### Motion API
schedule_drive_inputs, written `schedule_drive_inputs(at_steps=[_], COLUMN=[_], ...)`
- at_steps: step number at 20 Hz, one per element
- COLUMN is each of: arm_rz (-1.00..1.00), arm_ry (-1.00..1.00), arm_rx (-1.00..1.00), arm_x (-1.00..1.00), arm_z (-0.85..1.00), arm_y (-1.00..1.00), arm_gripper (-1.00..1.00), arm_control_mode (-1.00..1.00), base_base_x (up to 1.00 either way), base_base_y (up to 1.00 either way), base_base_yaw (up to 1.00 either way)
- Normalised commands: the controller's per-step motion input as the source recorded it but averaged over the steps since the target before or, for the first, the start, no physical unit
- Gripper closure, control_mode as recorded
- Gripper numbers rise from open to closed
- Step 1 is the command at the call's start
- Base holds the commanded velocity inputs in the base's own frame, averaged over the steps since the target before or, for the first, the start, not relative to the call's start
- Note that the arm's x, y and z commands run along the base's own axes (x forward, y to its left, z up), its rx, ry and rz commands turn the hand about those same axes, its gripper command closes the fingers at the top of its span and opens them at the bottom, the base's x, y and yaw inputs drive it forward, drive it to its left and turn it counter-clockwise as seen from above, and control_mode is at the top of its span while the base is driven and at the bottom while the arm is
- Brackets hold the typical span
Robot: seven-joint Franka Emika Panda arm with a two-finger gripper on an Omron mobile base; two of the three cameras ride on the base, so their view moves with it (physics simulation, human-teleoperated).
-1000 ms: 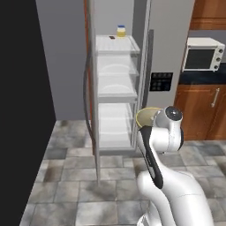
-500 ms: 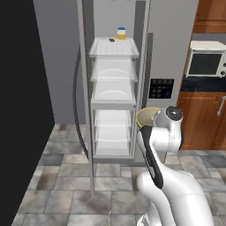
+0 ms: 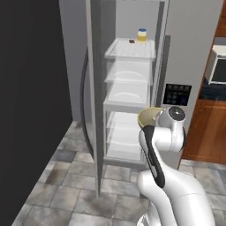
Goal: Pick the chicken drumstick and mushroom from their plates and place them in the bowl. Then put the bowl in the fridge.
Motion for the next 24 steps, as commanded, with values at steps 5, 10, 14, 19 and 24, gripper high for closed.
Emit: schedule_drive_inputs(at_steps=[5,10,14,19,24], arm_rz=[0.0,0.0,0.0,0.0,0.0], arm_ry=[0.0,0.0,0.0,0.0,0.0], arm_rx=[0.0,0.0,0.0,0.0,0.0], arm_x=[0.0,0.0,0.0,0.0,0.0], arm_z=[0.0,0.0,0.0,0.0,0.0], arm_y=[0.0,0.0,0.0,0.0,0.0], arm_gripper=[1.0,1.0,1.0,1.0,1.0], arm_control_mode=[1.0,1.0,1.0,1.0,1.0], base_base_x=[0.47,0.58,0.51,0.53,0.54], base_base_y=[-0.52,-0.23,-0.24,0.0,0.11], base_base_yaw=[0.11,0.0,0.0,0.08,0.08])
